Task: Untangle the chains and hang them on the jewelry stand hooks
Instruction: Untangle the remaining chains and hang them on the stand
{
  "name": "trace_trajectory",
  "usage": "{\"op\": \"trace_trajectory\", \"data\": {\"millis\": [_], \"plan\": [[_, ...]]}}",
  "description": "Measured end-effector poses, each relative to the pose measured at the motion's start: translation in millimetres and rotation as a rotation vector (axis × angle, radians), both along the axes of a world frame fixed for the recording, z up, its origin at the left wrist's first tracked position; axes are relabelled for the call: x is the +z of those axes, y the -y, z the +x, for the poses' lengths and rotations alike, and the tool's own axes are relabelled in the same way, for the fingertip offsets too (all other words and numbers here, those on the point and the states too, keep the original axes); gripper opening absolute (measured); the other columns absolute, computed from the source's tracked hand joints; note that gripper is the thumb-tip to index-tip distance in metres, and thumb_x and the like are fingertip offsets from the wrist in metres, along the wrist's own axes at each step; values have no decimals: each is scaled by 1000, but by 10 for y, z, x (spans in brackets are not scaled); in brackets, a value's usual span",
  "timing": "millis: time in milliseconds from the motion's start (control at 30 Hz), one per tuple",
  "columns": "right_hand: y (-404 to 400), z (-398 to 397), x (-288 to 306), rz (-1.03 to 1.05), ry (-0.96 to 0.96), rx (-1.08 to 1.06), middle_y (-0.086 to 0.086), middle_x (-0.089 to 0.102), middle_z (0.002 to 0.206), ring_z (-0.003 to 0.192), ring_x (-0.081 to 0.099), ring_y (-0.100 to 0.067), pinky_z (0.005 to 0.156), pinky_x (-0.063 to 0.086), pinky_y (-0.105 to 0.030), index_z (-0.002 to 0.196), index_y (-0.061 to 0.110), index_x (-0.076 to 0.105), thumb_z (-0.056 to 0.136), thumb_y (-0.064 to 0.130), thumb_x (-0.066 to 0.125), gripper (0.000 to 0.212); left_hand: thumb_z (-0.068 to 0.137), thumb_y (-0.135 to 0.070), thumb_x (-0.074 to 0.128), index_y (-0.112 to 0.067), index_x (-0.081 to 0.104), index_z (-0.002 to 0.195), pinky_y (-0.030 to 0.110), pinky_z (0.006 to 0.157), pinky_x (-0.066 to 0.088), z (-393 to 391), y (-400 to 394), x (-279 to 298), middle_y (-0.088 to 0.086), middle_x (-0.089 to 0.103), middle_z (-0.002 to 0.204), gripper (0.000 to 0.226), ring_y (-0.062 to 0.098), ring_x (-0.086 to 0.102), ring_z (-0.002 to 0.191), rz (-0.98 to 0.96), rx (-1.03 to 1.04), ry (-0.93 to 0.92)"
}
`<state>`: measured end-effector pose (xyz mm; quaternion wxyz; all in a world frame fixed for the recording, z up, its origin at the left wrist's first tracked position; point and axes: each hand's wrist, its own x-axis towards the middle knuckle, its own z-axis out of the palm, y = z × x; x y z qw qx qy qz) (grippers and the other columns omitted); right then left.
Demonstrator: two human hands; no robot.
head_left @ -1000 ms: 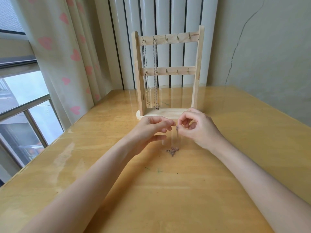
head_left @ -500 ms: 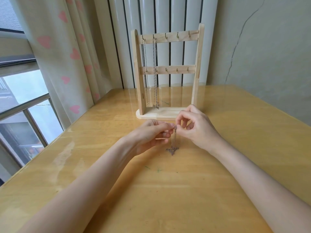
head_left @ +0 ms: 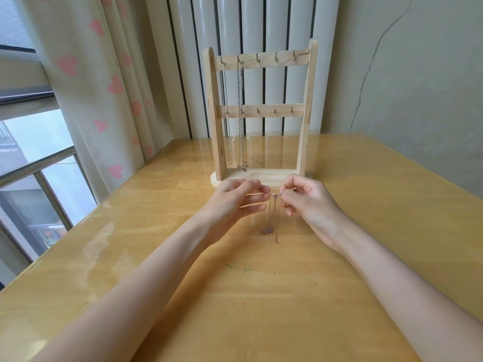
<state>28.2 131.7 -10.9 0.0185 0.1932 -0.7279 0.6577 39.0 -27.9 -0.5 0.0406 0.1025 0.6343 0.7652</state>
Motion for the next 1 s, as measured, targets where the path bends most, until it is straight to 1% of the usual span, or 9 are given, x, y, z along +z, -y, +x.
{"op": "trace_trajectory", "data": {"millis": [133,233,333,467,500,567,733,833,1000], "plan": [[19,3,2,-150,69,51,-10,48,72,63,42,-17,56,35,-24,61,9,48,81,-5,54,25,92,-8,47,-7,57,77,19,57,55,20,-60,21,4,66,71,18,9,65,63,168,59,70],[40,13,18,-227,103,79,-6,51,69,61,44,-13,52,35,-22,56,11,45,81,-9,52,32,91,-8,47,-9,55,76,16,49,50,27,-73,19,2,64,68,17,7,63,58,175,59,123],[47,21,35,-288,140,80,-6,50,70,60,44,-11,51,34,-20,57,12,41,81,-9,51,33,92,-7,45,-8,55,77,15,46,47,38,-97,23,4,65,73,18,6,62,57,166,56,149],[40,23,46,-372,192,87,-5,51,66,60,44,-11,51,33,-20,58,14,38,80,-10,48,34,90,-2,44,-6,46,85,12,41,40,48,-106,79,7,65,69,6,6,56,50,445,-18,209],[40,25,46,-369,193,85,-6,50,65,60,44,-11,51,33,-20,57,14,38,80,-10,48,34,90,-2,44,-7,45,85,12,41,41,42,-99,88,6,63,68,7,6,54,49,461,-23,206],[41,25,40,-354,192,72,-6,49,65,58,43,-11,50,33,-20,57,14,39,79,-10,48,34,90,-4,46,-7,48,80,13,45,45,33,-82,70,5,59,67,11,6,55,50,343,7,160],[46,23,32,-239,139,49,-14,51,71,60,45,-14,52,35,-21,61,11,46,78,-7,55,26,84,-12,63,-11,60,81,16,57,51,81,-78,-8,-4,59,71,4,2,59,62,-308,79,-178],[51,23,27,-194,118,30,-13,56,69,61,45,-16,54,36,-22,62,9,48,78,-7,56,24,79,-6,68,-14,60,78,16,56,52,81,-100,-16,-5,60,68,11,-1,59,59,-435,114,-311],[38,16,29,-170,108,17,-14,50,72,61,42,-17,55,38,-21,61,8,50,78,-7,55,23,79,-3,67,-18,61,71,20,59,51,39,-102,-57,-6,62,64,19,3,57,56,-585,200,-453]]}}
